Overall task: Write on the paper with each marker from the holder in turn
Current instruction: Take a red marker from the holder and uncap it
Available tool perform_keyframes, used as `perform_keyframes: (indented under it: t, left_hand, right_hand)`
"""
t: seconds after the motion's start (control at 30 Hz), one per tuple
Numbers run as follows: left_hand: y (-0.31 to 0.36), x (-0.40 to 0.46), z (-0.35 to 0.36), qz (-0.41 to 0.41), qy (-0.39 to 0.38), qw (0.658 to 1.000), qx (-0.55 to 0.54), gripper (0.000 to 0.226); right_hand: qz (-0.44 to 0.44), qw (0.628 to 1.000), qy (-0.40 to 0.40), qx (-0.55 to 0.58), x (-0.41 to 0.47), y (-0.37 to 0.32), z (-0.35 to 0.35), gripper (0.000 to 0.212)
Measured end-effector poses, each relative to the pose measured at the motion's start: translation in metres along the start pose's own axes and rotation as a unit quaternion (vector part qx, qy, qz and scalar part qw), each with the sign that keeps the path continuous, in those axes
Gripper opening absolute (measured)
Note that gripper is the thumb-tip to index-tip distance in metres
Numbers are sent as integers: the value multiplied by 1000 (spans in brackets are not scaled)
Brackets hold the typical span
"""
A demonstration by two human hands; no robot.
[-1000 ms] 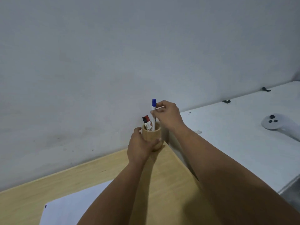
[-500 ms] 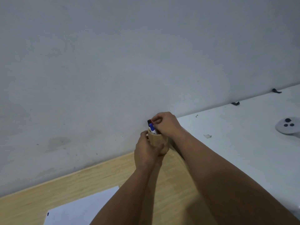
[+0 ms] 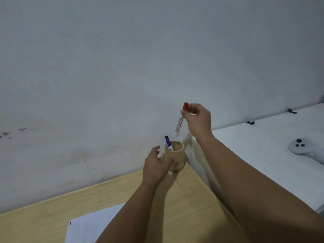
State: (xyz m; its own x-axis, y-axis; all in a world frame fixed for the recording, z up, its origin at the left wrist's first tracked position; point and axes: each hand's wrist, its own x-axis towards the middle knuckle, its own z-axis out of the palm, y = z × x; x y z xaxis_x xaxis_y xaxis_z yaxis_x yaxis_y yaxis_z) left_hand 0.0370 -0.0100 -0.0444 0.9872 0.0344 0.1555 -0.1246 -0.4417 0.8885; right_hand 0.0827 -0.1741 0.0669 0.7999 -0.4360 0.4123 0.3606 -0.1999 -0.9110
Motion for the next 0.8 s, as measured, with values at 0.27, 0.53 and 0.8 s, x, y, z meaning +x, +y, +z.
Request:
perform_keyframes:
  t: [0.27, 0.53, 0.8]
  left_hand:
    - [17, -48, -118, 16, 66, 997, 31, 27]
    - [4, -136, -221, -5, -15, 993, 118, 64]
    - [-16, -187, -277, 8, -57, 976, 211, 49]
  right_hand:
    - [38, 990, -109, 77, -98, -45, 15, 21]
    - [161, 914, -372, 14, -248, -48, 45, 26]
    - [155, 871, -466, 20, -308, -75, 84, 22]
